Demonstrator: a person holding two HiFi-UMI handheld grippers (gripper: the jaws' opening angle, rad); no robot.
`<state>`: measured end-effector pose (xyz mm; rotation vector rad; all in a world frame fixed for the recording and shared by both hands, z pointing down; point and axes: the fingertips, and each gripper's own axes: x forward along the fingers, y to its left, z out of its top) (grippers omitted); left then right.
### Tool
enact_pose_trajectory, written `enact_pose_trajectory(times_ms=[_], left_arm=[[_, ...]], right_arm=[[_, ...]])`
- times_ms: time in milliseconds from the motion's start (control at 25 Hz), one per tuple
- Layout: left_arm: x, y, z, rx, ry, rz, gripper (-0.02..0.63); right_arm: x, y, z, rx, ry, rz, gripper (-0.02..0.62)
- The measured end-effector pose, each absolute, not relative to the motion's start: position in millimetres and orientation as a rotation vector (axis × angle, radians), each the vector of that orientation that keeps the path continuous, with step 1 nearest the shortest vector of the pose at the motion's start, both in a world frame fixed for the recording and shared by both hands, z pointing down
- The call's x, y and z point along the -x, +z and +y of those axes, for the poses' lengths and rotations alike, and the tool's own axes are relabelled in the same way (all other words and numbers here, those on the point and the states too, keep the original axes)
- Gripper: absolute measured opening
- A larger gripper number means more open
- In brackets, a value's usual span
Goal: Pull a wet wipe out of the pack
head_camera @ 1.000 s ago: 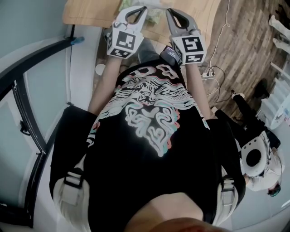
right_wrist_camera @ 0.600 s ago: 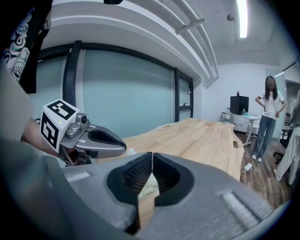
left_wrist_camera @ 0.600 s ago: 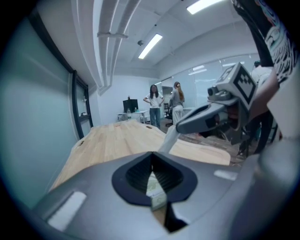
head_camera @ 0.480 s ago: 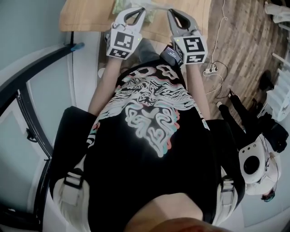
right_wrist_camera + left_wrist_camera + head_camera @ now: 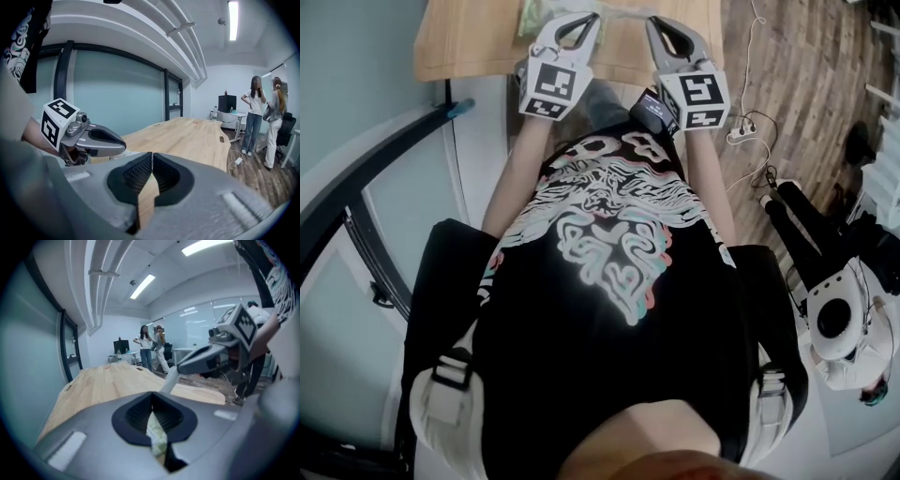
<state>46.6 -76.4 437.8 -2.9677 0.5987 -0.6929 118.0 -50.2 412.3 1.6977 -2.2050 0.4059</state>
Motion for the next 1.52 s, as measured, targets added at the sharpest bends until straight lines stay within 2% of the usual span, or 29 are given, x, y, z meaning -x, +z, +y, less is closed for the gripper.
enact_pose_trajectory(times_ms=[760, 1520], left_arm=[[-61, 453, -60, 2.97, -0.76, 0.496, -0.012], [-56, 479, -71, 2.998, -0.829, 0.594, -0.012]], right_arm=[[-139, 436, -31, -1.723, 0.502, -2.147, 0.005], [-140, 495, -26, -1.59, 0.721, -2.114, 0.006]])
